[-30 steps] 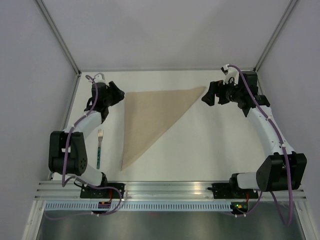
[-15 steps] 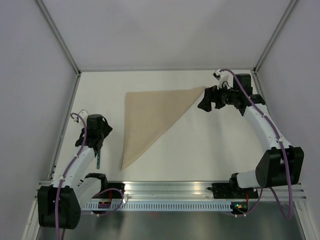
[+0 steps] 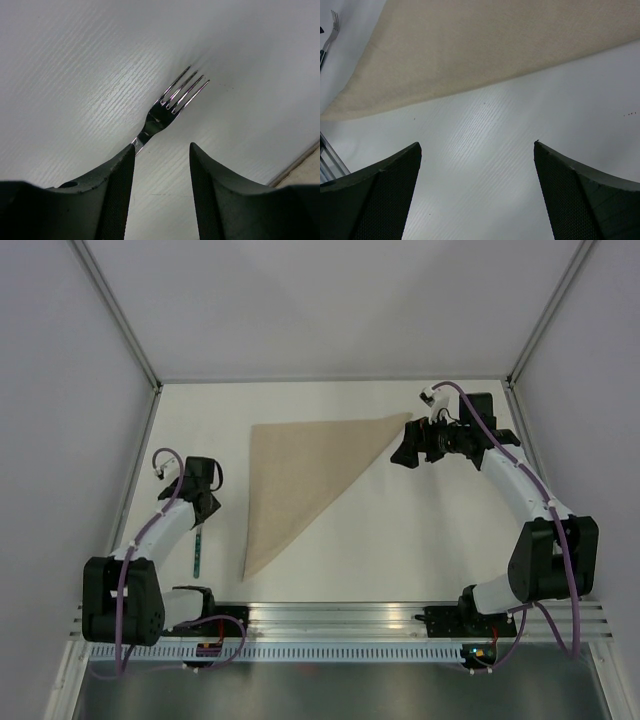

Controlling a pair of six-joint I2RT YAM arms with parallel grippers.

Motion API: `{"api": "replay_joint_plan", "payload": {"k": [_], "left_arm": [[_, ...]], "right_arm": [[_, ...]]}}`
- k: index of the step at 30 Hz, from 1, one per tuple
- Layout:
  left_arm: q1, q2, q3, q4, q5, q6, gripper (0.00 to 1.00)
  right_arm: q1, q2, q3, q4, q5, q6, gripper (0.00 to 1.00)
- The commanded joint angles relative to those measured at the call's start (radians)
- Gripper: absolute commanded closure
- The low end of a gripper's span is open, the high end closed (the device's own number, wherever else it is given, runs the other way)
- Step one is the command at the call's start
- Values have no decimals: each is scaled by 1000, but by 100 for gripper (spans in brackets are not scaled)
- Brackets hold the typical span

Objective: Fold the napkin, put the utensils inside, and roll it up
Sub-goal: Pick up the fork at the center of the board.

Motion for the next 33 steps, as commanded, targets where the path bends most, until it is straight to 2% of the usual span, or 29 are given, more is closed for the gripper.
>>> {"api": "replay_joint_plan", "payload": {"k": [1, 9, 20, 33], "left_arm": [[7, 70, 70, -39, 20, 85, 48], [47, 187, 127, -34, 32, 151, 49], [96, 308, 177, -31, 144, 245, 47], [124, 414, 223, -54, 192, 260, 50]], "right_arm": [[-2, 11, -2, 53, -36, -12, 2], [-1, 28, -6, 60, -34, -12, 3], [-1, 29, -5, 56, -38, -12, 3], [-2, 43, -9, 63, -47, -12, 4]]}}
